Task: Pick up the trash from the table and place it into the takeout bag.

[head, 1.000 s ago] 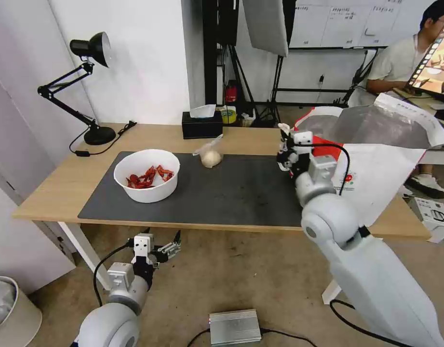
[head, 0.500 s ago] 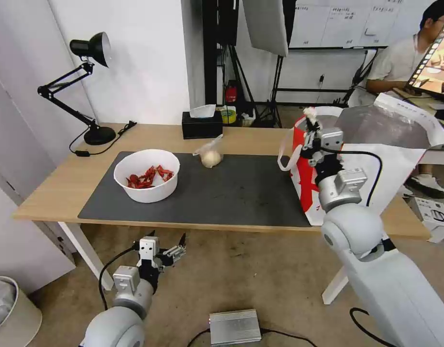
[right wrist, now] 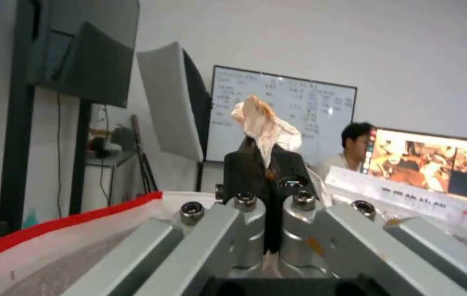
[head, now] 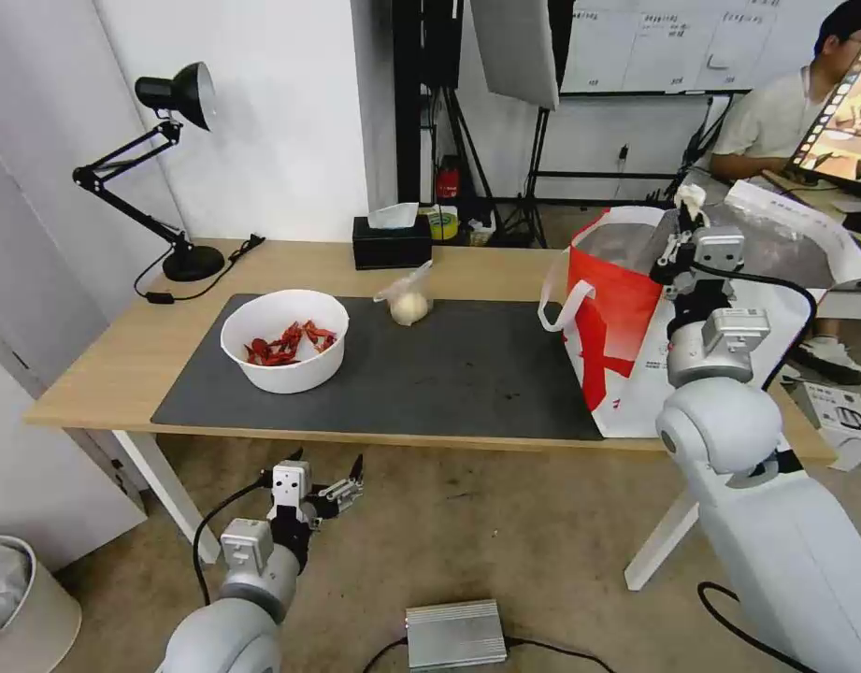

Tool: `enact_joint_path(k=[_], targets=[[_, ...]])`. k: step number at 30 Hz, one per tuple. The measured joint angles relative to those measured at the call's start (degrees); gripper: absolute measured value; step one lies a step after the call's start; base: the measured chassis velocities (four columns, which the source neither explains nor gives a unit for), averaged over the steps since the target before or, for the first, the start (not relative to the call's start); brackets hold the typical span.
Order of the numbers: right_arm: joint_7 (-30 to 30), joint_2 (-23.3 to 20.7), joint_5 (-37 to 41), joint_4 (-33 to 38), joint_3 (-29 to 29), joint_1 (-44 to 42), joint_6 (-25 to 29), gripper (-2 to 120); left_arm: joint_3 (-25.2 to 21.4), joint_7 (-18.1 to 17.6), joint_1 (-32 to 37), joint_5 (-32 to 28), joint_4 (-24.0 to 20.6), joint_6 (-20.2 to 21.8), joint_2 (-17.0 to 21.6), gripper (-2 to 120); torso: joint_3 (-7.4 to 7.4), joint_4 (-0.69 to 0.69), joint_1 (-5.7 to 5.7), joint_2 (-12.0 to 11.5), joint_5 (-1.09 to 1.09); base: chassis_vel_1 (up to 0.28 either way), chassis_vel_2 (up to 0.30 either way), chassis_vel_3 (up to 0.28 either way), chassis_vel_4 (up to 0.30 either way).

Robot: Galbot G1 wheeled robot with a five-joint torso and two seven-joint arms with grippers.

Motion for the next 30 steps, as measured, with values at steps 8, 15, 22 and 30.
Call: enact_joint_path(k=[8, 15, 22, 30], targets=[[0.99, 0.33, 3.68, -0.19, -0.18, 0.89, -1.22, 0, -0.34, 0.00, -0.05, -0.05, 0.17, -0.01, 0.12, 100, 0.00, 0.00, 0.00, 0.00, -0.01, 0.000, 0.000, 0.000, 0.000], [1.53, 0.20, 5.63, -0.08, 0.25, 0.77, -1.69, 9, -0.03, 0.00, -0.52, -0.16, 0.74, -0.03, 0.09, 100, 0.00, 0.00, 0.00, 0.00, -0.01, 0.000, 0.000, 0.000, 0.000], [2.31, -0.09, 7.61, 1.16, 0.37, 0.58, -2.90, 30, 0.31, 0.00, -0.93, -0.16, 0.87, -0.05, 0.15, 100, 0.00, 0.00, 0.01, 0.00, -0.01, 0.000, 0.000, 0.000, 0.000], [2.40, -0.39, 7.66, 1.35, 1.03, 0.04, -3.33, 62, 0.08, 0.00, -0.66, -0.23, 0.66, -0.05, 0.17, 100, 0.00, 0.00, 0.01, 0.00, 0.00, 0.000, 0.000, 0.000, 0.000]])
